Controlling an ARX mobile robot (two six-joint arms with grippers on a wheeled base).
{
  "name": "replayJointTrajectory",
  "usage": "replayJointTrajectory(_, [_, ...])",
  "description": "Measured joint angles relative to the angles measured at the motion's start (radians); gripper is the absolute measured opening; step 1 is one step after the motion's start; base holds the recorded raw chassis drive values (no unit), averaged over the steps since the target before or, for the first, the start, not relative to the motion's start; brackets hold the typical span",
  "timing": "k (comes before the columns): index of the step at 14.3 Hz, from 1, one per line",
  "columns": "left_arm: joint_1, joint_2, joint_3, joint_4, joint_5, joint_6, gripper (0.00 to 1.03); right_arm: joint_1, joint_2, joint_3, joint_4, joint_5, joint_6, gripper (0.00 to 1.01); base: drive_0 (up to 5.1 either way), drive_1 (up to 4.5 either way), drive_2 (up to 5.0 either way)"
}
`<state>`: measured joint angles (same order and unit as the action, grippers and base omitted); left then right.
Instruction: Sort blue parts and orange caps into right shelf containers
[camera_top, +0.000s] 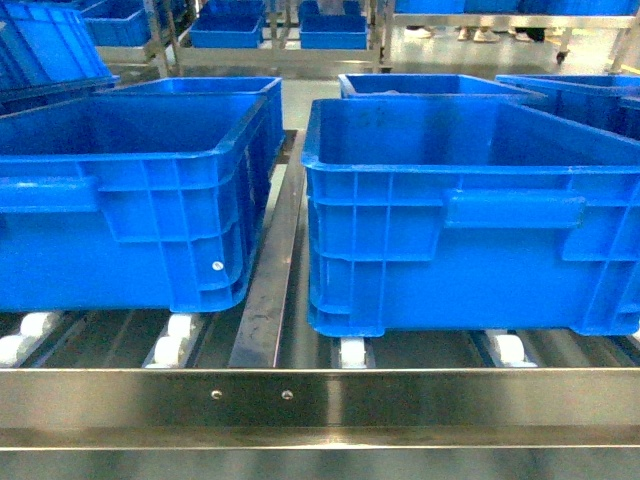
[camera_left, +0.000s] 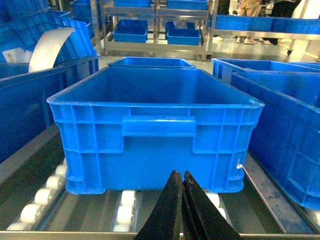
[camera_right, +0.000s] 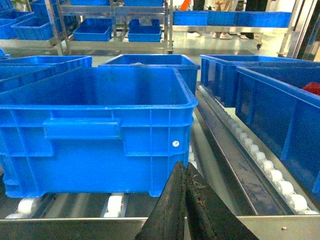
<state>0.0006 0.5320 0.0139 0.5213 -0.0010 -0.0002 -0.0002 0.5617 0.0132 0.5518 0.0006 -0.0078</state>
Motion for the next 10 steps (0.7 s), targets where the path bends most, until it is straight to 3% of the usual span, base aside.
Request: replayJointTrajectory(10, [0.000, -0.305, 0.000, -0.291, 0.000, 0.000, 0.02, 0.000, -0.316, 0.000, -0.303, 0.000, 0.000, 0.02, 0.0, 0.00, 0.0])
